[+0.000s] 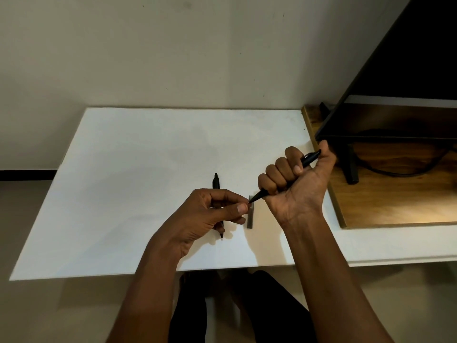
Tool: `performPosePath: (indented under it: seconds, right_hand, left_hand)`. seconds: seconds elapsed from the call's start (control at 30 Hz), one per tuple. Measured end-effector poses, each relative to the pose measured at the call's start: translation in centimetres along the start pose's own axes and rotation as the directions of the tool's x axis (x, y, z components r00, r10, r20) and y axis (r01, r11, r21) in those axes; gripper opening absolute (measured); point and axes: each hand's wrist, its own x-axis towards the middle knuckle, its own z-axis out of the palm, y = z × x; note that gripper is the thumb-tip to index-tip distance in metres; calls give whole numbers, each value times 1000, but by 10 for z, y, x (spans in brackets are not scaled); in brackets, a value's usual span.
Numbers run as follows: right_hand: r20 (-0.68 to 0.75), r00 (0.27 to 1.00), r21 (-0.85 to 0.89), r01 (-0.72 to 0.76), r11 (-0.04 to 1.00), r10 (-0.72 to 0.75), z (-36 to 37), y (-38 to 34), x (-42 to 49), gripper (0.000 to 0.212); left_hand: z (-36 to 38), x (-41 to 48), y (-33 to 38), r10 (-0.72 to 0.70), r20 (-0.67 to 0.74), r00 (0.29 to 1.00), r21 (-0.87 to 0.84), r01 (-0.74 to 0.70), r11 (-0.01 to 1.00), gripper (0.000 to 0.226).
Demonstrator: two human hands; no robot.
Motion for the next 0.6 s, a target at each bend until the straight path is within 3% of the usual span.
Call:
performPosePath:
  seconds: [0.6]
  right_hand:
    - [41,999,-18,-3,1000,3,1,1,0,65]
  left_hand:
    - [0,1,0,-1,5,1000,6,1,1000,15]
